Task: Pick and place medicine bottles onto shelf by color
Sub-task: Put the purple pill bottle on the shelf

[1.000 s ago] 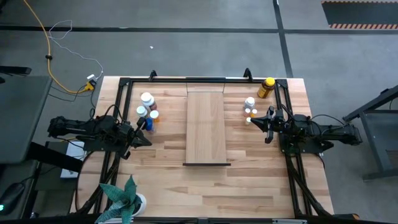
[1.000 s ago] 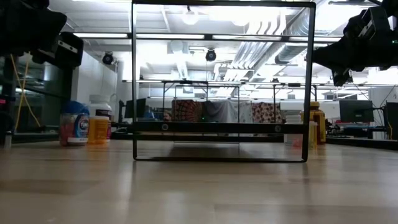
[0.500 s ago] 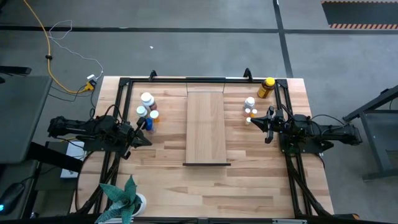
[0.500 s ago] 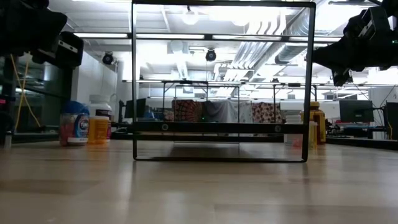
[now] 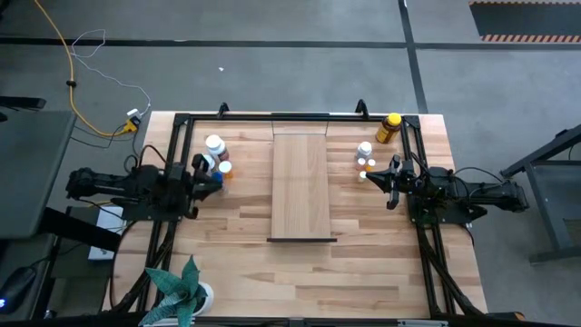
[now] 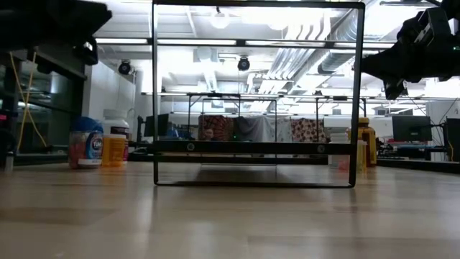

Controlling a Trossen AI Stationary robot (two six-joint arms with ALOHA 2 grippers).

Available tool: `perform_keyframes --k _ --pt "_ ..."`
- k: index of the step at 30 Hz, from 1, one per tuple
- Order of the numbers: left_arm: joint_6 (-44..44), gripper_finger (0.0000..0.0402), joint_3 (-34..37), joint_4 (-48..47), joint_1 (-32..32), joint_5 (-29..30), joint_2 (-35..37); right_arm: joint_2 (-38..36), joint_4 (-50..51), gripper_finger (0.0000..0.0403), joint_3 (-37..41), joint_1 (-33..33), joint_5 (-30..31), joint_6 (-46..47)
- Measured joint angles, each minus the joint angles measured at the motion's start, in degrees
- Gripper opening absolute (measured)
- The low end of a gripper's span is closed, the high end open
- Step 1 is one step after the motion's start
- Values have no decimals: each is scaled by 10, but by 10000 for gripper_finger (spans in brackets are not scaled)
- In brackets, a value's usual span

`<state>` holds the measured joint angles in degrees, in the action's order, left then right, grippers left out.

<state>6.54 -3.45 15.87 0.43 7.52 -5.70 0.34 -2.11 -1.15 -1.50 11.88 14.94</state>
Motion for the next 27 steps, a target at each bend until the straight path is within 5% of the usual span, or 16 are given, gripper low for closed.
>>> perform_keyframes --k 6,12,19,27 --pt "3 200 -117 -107 0 164 -119 0 2 0 0 0 0 0" --pt "85 283 -303 -367 43 320 -271 0 3 0 0 0 0 0" --pt "247 313 -439 -648 172 284 -427 0 3 0 0 0 0 0" --pt "274 317 -459 -670 344 206 -549 0 3 0 0 0 0 0"
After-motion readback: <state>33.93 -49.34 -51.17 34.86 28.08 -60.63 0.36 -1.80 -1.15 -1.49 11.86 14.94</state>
